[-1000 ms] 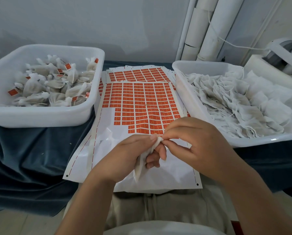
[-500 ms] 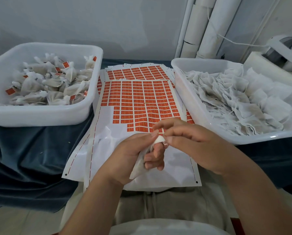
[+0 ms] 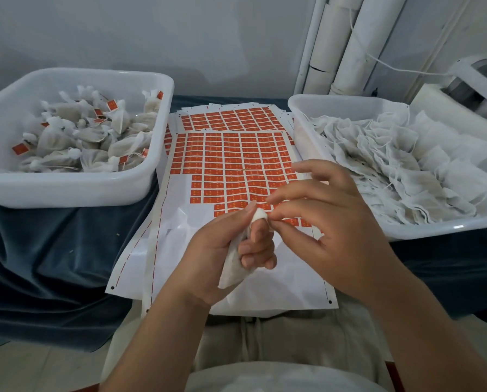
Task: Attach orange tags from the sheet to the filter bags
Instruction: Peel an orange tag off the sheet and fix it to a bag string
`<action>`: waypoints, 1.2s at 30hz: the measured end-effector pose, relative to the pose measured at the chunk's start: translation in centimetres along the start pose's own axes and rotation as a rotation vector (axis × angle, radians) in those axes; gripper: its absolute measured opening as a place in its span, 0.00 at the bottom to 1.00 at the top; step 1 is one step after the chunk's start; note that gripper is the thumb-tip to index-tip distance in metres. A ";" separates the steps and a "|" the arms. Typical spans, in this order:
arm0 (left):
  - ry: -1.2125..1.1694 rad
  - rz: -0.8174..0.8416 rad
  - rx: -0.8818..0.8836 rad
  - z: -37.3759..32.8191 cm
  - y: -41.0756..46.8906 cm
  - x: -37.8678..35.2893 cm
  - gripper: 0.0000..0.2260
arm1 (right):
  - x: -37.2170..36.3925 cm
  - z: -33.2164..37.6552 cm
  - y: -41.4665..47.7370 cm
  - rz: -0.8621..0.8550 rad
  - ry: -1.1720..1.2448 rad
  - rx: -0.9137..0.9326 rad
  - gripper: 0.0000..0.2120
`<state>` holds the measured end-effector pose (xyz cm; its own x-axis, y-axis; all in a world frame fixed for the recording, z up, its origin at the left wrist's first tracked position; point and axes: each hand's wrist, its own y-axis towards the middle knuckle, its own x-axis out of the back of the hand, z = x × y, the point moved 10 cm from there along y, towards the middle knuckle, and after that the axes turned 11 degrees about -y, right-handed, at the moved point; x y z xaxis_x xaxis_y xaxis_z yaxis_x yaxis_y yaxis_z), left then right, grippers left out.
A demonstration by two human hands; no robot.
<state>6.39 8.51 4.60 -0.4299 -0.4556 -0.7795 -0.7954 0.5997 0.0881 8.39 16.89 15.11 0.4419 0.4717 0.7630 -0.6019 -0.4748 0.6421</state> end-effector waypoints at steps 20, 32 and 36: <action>0.778 -0.332 -0.160 -2.9 -0.7 0.5 0.22 | 0.7 -0.5 0.0 0.019 -0.210 -0.098 0.06; 0.973 -0.565 -0.527 -4.6 -2.0 -0.9 0.20 | -1.2 -2.8 -0.8 0.359 0.170 -0.342 0.06; 0.800 -0.521 -0.382 -3.3 -1.2 -0.6 0.22 | -2.0 -3.8 -1.2 0.386 0.336 -0.424 0.06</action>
<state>6.15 5.92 7.01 -0.0397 -0.9881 -0.1483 -0.9874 0.0160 0.1577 5.73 19.33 12.49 -0.0485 0.5650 0.8237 -0.9155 -0.3550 0.1896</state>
